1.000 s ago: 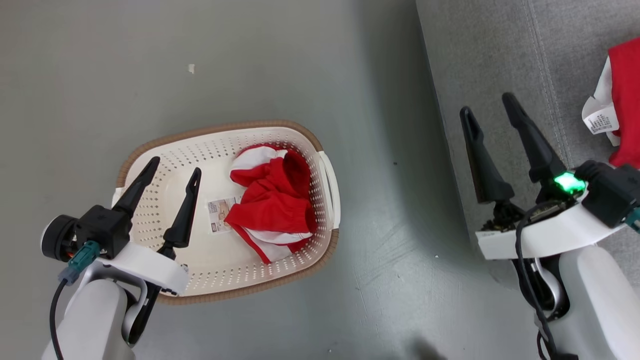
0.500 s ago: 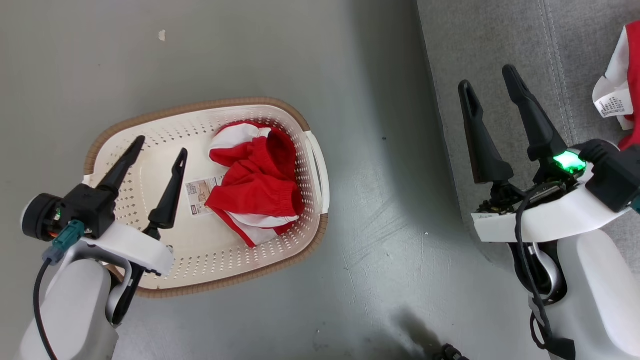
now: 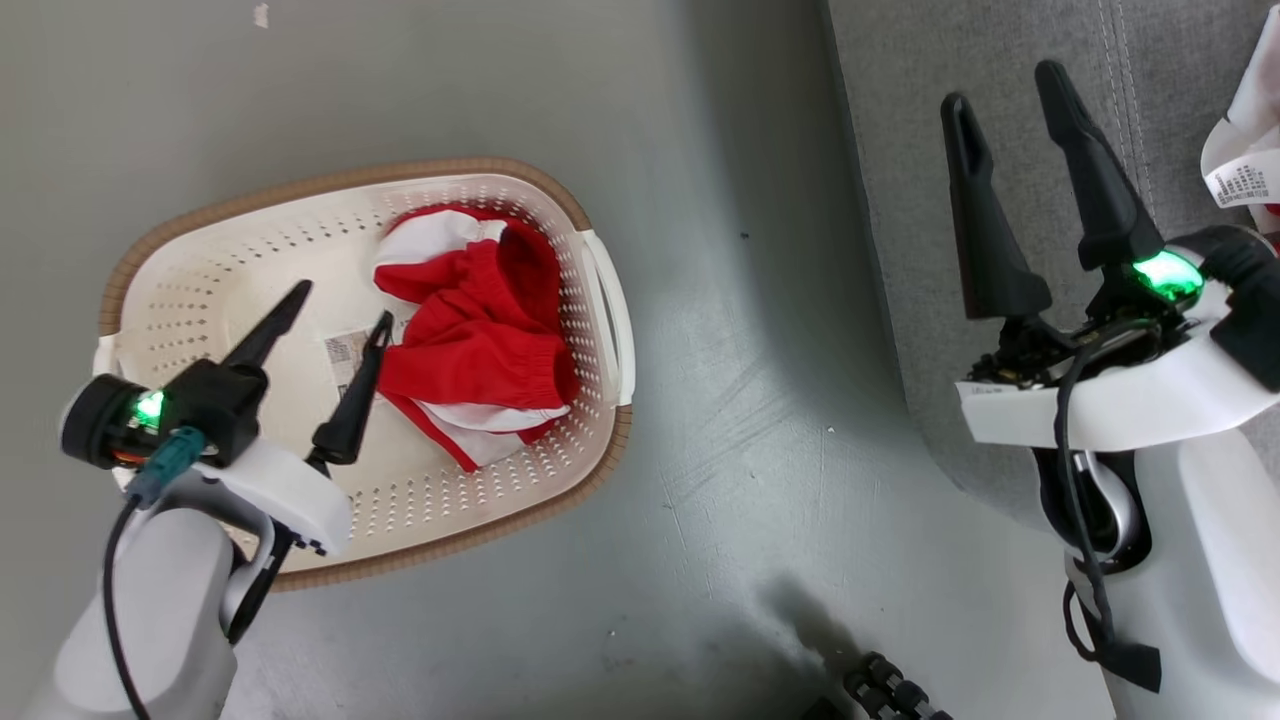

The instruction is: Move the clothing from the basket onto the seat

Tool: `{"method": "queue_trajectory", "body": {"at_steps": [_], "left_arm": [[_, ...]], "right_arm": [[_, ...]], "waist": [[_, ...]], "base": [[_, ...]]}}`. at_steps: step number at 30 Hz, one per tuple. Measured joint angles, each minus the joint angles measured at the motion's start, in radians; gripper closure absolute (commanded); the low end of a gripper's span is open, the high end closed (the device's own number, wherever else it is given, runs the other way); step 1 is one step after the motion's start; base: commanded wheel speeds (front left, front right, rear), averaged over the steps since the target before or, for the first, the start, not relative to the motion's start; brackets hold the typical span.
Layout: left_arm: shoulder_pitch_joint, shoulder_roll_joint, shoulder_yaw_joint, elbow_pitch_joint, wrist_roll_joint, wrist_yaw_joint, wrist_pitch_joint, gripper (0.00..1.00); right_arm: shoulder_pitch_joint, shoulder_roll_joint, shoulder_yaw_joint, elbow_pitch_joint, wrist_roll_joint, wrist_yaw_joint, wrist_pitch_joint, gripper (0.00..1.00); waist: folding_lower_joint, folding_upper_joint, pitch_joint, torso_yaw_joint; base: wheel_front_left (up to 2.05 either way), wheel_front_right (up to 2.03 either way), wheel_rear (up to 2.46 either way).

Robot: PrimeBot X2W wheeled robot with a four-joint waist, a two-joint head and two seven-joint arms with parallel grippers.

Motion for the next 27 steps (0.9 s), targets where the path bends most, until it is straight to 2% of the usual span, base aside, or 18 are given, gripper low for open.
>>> {"method": "queue_trajectory", "body": {"at_steps": [27], "left_arm": [[-0.155, -0.030, -0.130, 0.248, -0.001, 0.000, 0.118, 0.00]], "right_arm": [[-0.077, 0.011, 0.002, -0.032, 0.008, 0.000, 0.000, 0.00]], "waist": [[0.0000, 0.0000, 0.089, -0.079]], "base": [[0.00, 0.00, 0.00]]}}
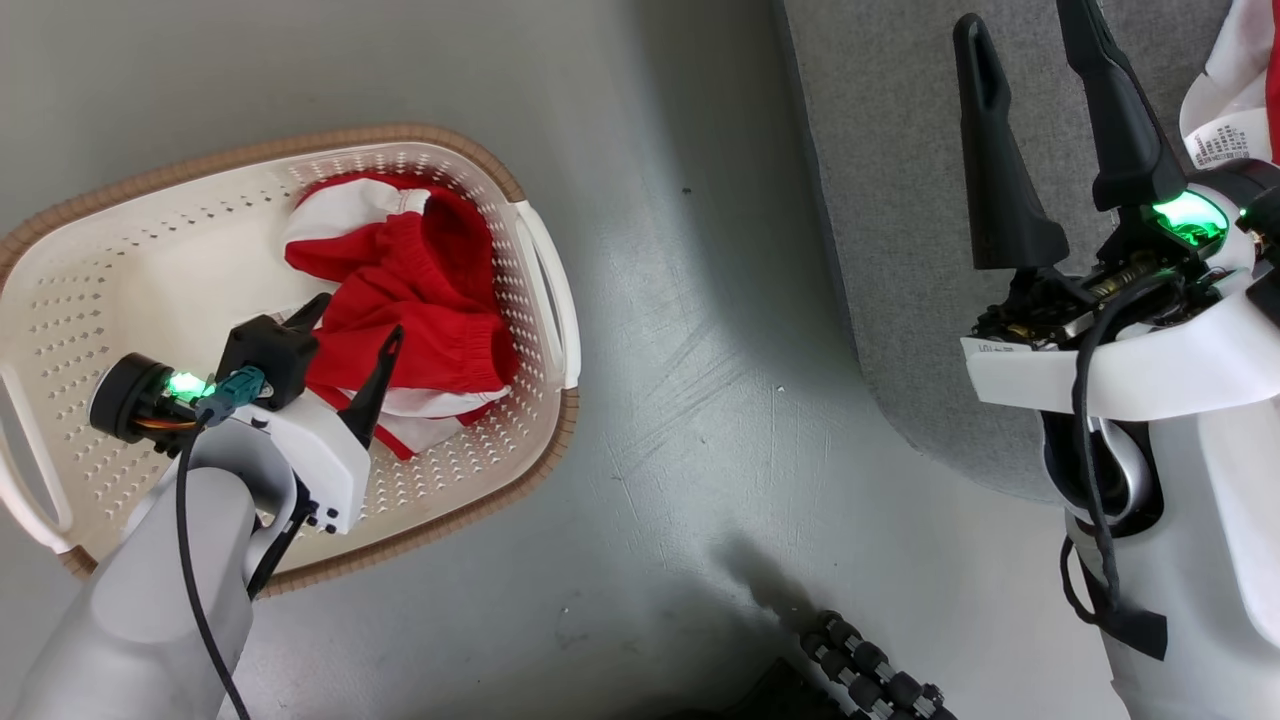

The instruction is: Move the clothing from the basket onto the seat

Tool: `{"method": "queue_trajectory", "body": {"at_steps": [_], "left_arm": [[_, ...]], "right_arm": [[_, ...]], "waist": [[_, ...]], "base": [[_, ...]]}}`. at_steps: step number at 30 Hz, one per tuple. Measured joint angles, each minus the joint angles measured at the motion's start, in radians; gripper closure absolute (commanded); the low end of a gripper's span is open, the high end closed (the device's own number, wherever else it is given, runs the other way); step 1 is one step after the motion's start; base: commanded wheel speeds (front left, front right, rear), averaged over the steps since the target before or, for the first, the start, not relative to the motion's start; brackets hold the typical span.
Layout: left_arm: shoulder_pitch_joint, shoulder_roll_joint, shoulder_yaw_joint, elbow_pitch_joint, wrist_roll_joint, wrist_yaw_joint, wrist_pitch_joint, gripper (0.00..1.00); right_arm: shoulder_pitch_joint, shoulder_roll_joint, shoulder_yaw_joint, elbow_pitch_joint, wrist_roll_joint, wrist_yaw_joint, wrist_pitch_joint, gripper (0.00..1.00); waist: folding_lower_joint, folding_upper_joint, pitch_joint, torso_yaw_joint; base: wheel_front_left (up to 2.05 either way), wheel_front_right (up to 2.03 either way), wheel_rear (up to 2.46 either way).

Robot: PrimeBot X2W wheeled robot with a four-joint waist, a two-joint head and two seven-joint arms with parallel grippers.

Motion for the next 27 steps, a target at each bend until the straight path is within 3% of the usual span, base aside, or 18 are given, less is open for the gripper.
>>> {"method": "queue_trajectory", "body": {"at_steps": [27], "left_arm": [[-0.153, -0.004, -0.127, 0.190, -0.035, 0.000, 0.101, 0.00]], "right_arm": [[-0.027, 0.004, 0.028, -0.015, 0.072, 0.000, 0.000, 0.00]], "waist": [[0.0000, 0.0000, 0.063, -0.058]], "base": [[0.00, 0.00, 0.00]]}}
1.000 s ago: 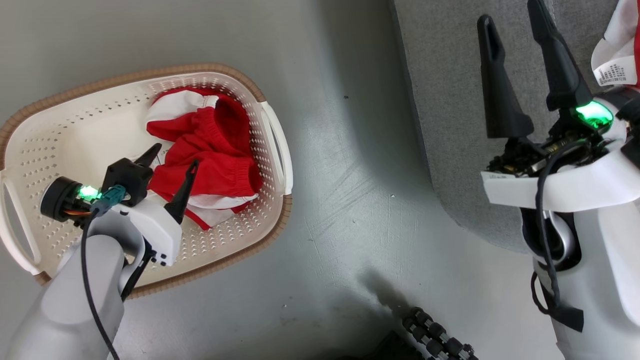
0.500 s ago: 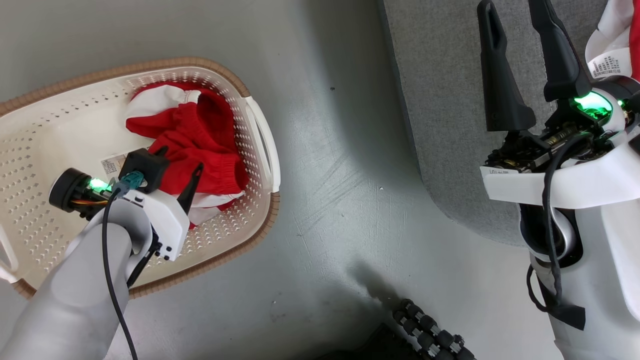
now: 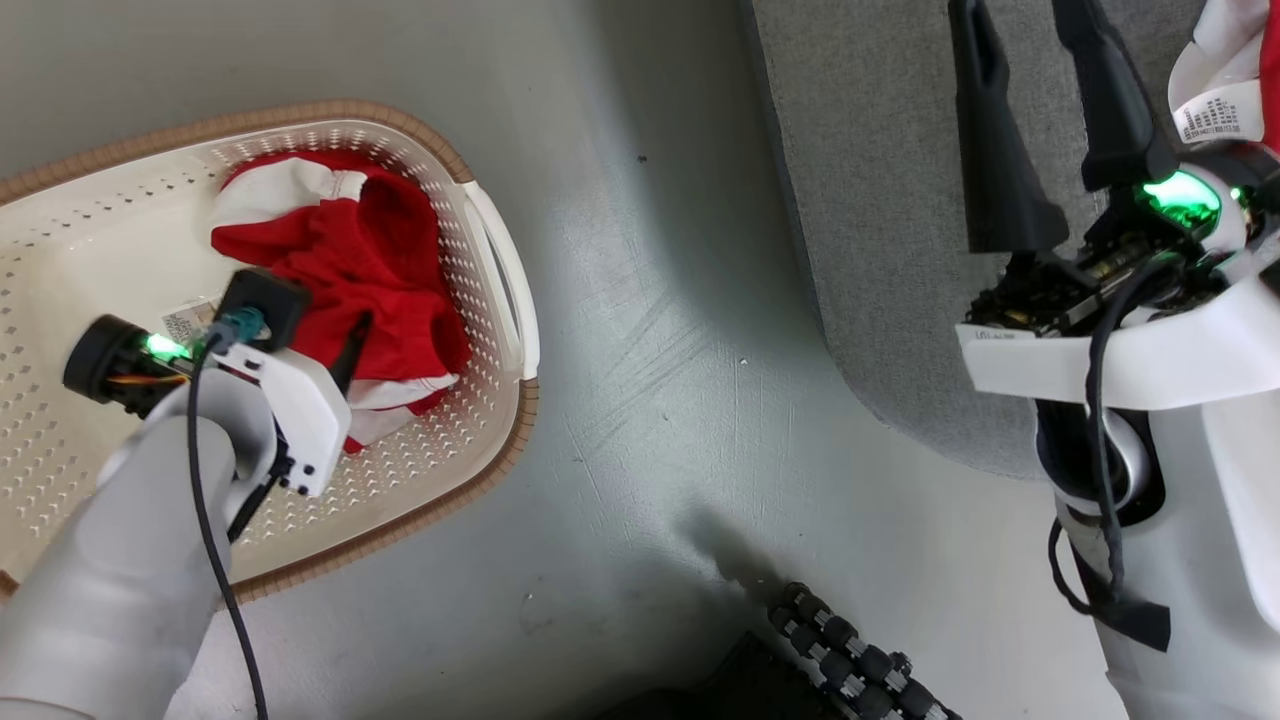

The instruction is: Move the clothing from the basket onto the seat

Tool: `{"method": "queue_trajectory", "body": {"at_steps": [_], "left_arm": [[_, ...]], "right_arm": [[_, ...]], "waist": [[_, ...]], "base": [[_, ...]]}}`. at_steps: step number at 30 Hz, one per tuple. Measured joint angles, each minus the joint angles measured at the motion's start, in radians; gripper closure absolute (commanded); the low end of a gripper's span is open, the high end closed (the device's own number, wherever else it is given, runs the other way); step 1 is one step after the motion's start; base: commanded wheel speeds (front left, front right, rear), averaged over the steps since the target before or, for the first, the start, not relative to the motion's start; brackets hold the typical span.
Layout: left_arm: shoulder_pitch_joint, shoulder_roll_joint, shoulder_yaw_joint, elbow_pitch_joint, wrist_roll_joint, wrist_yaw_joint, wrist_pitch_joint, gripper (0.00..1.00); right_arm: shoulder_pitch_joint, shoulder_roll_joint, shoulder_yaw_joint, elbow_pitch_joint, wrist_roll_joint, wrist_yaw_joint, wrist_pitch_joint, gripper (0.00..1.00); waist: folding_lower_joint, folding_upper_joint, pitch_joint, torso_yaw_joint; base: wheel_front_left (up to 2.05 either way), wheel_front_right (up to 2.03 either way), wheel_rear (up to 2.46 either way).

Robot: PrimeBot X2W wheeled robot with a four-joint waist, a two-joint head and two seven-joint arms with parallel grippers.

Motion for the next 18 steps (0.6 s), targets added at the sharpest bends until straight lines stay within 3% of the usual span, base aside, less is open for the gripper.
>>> {"method": "queue_trajectory", "body": {"at_steps": [6, 13, 14, 15, 17, 18], "left_arm": [[-0.031, 0.007, 0.026, 0.068, -0.002, 0.000, 0.035, 0.00], [-0.032, -0.010, -0.043, 0.098, -0.005, 0.000, 0.083, 0.00], [-0.033, -0.011, -0.046, 0.100, -0.009, 0.000, 0.087, 0.18], [-0.034, -0.011, -0.048, 0.104, -0.014, 0.000, 0.089, 0.52], [-0.042, -0.010, -0.053, 0.114, -0.028, 0.000, 0.088, 1.00], [-0.048, -0.010, -0.057, 0.116, -0.033, 0.000, 0.089, 1.00]], "right_arm": [[-0.011, 0.001, -0.001, -0.003, 0.008, 0.000, 0.000, 0.00], [-0.012, 0.002, -0.003, -0.003, 0.009, 0.000, 0.000, 0.00], [-0.012, 0.002, -0.002, -0.003, 0.009, 0.000, 0.000, 0.00], [-0.012, 0.002, -0.002, -0.003, 0.009, 0.000, 0.000, 0.00], [-0.012, 0.002, 0.000, -0.003, 0.009, 0.000, 0.000, 0.00], [-0.012, 0.002, 0.000, -0.002, 0.009, 0.000, 0.000, 0.00]], "waist": [[0.0000, 0.0000, 0.007, -0.007], [0.0000, 0.0000, 0.002, -0.008], [0.0000, 0.0000, 0.001, -0.008], [0.0000, 0.0000, 0.001, -0.008], [0.0000, 0.0000, 0.000, -0.009], [0.0000, 0.0000, 0.000, -0.009]], "base": [[0.00, 0.00, 0.00], [0.00, 0.00, 0.00], [0.00, 0.00, 0.00], [0.00, 0.00, 0.00], [0.00, 0.00, 0.00], [0.00, 0.00, 0.00]]}}
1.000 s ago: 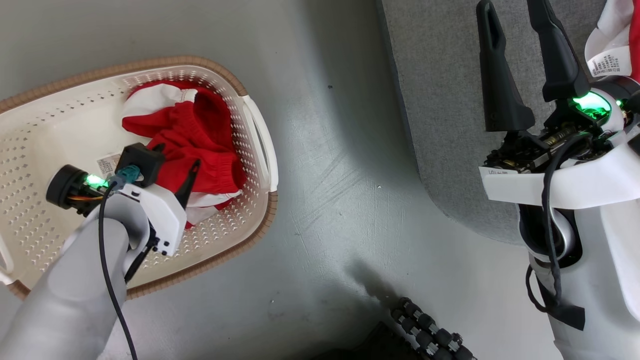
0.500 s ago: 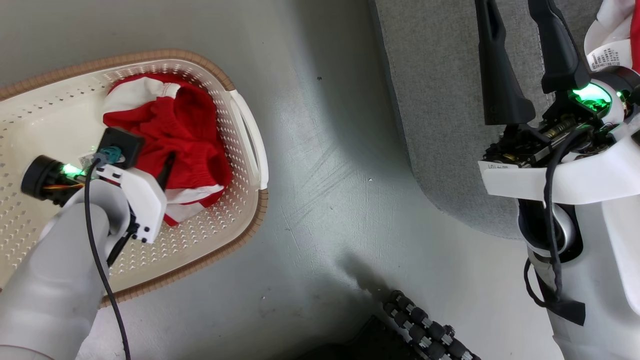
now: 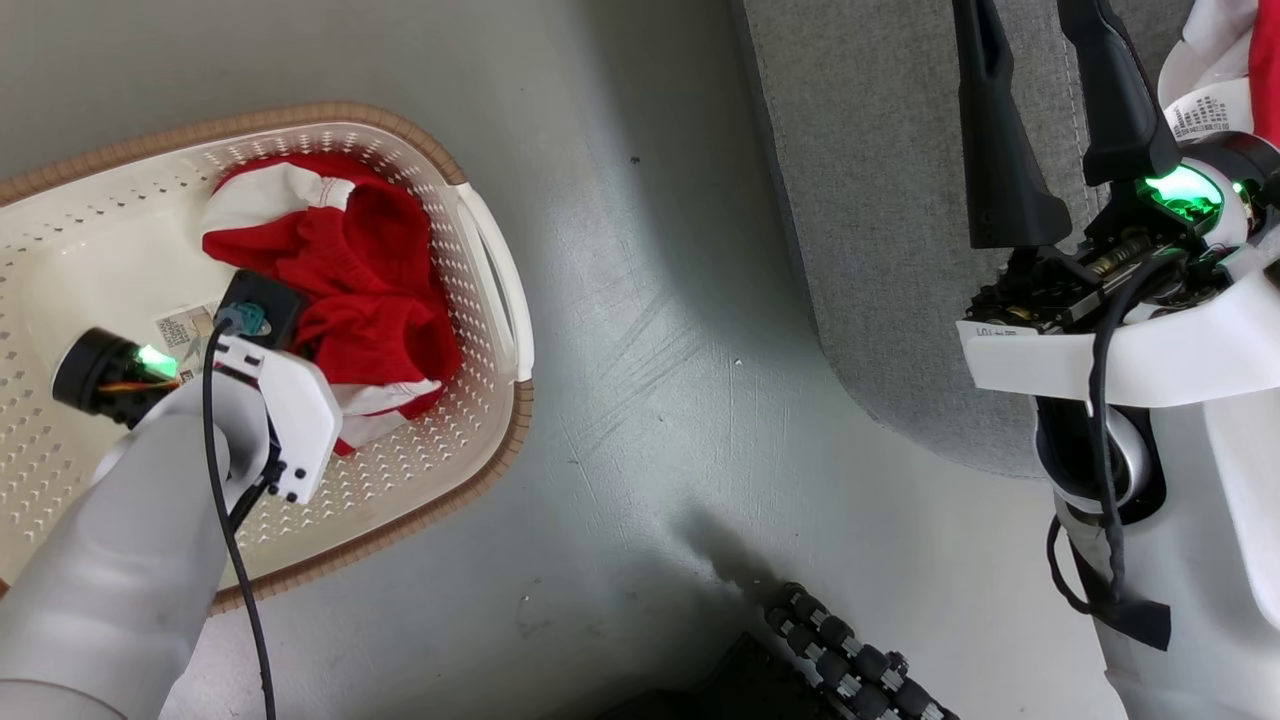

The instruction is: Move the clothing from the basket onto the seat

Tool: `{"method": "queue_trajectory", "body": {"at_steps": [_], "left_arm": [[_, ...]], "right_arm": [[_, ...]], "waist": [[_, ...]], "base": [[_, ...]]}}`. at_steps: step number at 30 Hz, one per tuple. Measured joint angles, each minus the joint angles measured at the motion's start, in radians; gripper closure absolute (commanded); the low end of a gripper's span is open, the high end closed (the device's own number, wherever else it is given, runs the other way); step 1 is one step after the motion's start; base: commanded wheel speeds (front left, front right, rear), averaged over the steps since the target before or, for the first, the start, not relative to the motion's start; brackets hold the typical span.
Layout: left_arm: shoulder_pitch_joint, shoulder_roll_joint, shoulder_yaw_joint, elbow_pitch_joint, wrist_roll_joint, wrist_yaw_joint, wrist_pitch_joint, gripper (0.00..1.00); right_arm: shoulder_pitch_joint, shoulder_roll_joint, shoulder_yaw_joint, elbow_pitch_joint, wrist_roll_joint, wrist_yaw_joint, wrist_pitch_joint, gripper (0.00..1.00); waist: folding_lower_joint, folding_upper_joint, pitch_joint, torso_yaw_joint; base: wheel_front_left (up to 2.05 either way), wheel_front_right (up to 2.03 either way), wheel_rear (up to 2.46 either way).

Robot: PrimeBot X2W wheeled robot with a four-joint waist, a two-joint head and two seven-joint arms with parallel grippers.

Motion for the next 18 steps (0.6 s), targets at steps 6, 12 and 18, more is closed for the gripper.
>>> {"method": "queue_trajectory", "body": {"at_steps": [6, 12, 18], "left_arm": [[-0.019, -0.016, -0.030, -0.006, -0.013, 0.000, -0.002, 1.00], [-0.019, -0.017, -0.041, -0.008, -0.033, 0.000, -0.030, 1.00], [-0.019, -0.015, -0.049, -0.008, -0.050, 0.000, -0.061, 1.00]], "right_arm": [[-0.001, 0.000, -0.005, 0.002, 0.000, 0.000, 0.000, 0.00], [-0.001, 0.001, -0.006, 0.006, 0.000, 0.000, 0.000, 0.00], [-0.001, 0.001, -0.006, 0.020, 0.000, 0.000, 0.000, 0.00]], "waist": [[0.0000, 0.0000, -0.008, 0.004], [0.0000, 0.0000, -0.020, 0.010], [0.0000, 0.0000, -0.038, 0.019]], "base": [[0.00, 0.00, 0.00], [0.00, 0.00, 0.00], [0.00, 0.00, 0.00]]}}
